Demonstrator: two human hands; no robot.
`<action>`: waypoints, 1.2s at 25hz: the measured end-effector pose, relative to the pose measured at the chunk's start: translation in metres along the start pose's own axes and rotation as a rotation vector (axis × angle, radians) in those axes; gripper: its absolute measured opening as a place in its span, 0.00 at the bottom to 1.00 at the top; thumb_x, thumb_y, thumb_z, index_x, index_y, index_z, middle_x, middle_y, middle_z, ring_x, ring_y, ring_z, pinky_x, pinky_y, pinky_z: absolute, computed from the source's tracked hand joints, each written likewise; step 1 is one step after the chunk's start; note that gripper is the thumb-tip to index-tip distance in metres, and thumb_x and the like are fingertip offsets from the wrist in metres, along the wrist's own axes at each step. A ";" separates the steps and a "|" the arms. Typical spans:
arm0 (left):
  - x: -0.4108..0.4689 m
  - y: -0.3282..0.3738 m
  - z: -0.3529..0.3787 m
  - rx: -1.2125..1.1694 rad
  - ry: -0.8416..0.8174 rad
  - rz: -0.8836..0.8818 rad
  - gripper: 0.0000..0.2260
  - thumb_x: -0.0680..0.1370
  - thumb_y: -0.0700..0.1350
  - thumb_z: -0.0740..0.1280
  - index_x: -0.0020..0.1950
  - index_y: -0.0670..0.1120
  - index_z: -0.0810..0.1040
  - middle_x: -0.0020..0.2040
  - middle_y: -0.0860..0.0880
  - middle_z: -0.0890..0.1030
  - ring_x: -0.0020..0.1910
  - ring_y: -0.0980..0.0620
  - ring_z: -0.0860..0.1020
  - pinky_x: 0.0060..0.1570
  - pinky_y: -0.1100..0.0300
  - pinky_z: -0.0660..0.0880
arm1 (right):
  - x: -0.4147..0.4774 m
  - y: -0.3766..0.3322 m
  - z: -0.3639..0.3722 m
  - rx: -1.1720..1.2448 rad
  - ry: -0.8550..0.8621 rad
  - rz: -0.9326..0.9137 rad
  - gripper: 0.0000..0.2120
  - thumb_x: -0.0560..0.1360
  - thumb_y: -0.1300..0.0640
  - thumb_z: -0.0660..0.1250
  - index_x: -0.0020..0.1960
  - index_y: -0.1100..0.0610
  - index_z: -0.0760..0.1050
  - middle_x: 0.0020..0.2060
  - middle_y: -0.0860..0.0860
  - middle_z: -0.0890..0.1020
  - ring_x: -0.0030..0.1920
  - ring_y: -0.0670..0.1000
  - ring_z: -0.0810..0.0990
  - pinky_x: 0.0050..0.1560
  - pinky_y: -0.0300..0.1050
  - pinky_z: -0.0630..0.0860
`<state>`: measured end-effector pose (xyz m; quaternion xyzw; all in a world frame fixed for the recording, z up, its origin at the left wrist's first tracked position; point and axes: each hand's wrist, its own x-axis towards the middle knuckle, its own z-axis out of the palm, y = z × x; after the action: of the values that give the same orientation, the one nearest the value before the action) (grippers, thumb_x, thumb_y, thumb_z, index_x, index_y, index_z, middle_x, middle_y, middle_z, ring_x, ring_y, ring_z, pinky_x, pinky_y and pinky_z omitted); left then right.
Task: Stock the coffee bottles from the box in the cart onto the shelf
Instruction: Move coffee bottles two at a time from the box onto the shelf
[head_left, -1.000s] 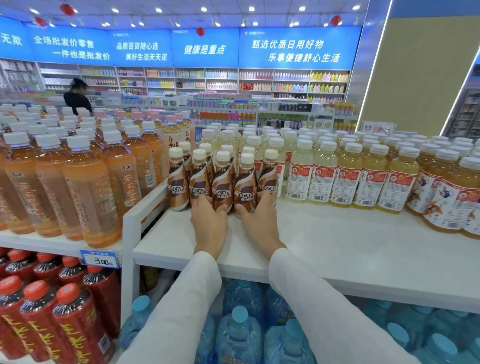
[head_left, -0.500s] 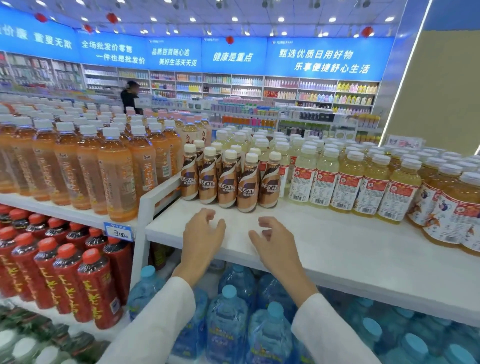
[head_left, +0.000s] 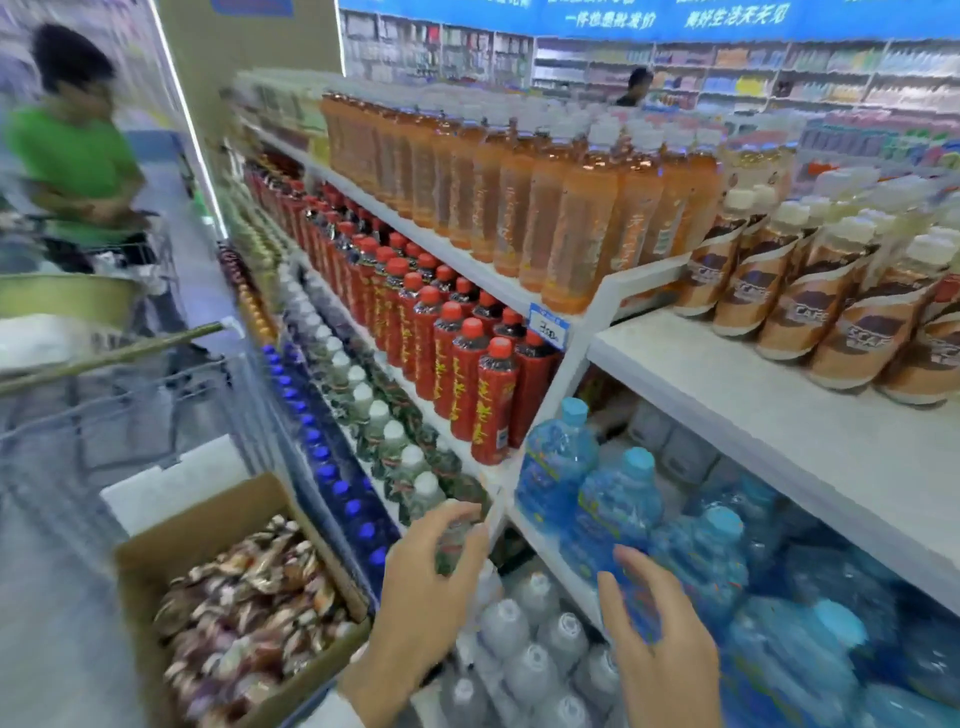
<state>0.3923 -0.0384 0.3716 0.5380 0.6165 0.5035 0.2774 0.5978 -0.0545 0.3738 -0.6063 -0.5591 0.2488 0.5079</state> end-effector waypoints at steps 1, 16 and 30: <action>-0.012 -0.017 -0.013 0.009 0.015 -0.068 0.09 0.80 0.53 0.67 0.60 0.57 0.81 0.55 0.65 0.81 0.54 0.67 0.78 0.55 0.67 0.75 | -0.010 0.007 0.017 0.025 -0.038 0.057 0.08 0.73 0.48 0.75 0.49 0.36 0.80 0.49 0.36 0.84 0.51 0.40 0.81 0.52 0.23 0.69; -0.053 -0.234 -0.135 -0.075 0.247 -0.904 0.02 0.80 0.47 0.69 0.50 0.54 0.78 0.48 0.59 0.81 0.46 0.62 0.79 0.47 0.70 0.76 | -0.079 0.091 0.229 -0.233 -0.510 0.327 0.29 0.69 0.65 0.78 0.44 0.28 0.78 0.40 0.39 0.85 0.44 0.38 0.81 0.45 0.25 0.74; 0.044 -0.451 -0.073 0.099 -0.072 -1.485 0.46 0.74 0.68 0.67 0.79 0.37 0.59 0.76 0.39 0.67 0.75 0.38 0.66 0.72 0.50 0.64 | -0.054 0.062 0.311 -0.273 -0.829 0.626 0.09 0.77 0.53 0.72 0.56 0.45 0.80 0.54 0.41 0.84 0.56 0.42 0.81 0.59 0.41 0.75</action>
<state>0.1427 0.0184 -0.0097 0.0078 0.8302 0.1373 0.5403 0.3399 0.0092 0.1918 -0.6553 -0.5324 0.5321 0.0626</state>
